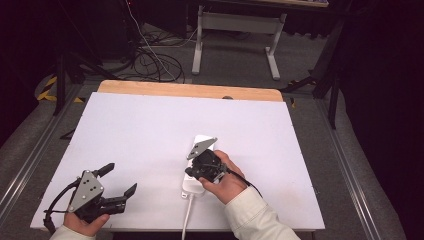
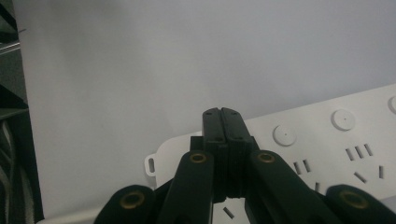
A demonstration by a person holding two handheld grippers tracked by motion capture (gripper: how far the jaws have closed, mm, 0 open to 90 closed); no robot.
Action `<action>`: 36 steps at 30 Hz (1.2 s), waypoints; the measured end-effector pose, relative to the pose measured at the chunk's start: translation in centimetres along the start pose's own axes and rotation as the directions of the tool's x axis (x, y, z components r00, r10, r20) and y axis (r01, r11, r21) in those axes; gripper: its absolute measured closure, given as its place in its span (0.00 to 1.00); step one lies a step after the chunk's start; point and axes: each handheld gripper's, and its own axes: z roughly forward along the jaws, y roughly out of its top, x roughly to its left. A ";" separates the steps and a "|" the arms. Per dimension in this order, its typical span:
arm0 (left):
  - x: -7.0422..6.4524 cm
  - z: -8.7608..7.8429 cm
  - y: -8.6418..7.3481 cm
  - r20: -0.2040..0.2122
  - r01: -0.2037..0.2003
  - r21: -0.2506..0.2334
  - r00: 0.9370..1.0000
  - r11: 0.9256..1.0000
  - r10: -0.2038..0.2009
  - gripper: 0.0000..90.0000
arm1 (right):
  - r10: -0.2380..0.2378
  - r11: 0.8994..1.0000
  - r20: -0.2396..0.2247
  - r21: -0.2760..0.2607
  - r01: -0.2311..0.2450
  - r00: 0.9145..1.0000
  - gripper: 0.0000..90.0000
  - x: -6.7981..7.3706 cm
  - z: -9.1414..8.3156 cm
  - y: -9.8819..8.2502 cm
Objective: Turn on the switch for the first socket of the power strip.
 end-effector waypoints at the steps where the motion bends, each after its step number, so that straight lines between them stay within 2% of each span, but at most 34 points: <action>1: 0.0 0.0 0.0 0.000 0.000 0.000 1.000 1.000 0.000 0.14 | 0.000 1.000 0.000 0.000 0.000 1.000 1.00 0.0 0.0 0.0; 14: 0.1 0.0 0.0 0.001 -0.003 0.003 1.000 1.000 0.003 0.14 | 0.014 0.999 0.012 0.053 -0.014 1.000 1.00 -0.2 1.1 -0.2; 24: 0.0 0.1 0.0 0.004 0.004 0.005 1.000 1.000 -0.004 0.14 | 0.015 0.998 0.017 0.068 -0.016 1.000 1.00 -0.2 1.5 -0.3; 36: 0.0 0.1 -0.1 0.003 0.005 0.007 1.000 1.000 -0.005 0.14 | 0.011 0.998 0.019 0.062 -0.012 1.000 1.00 -0.1 1.7 -0.5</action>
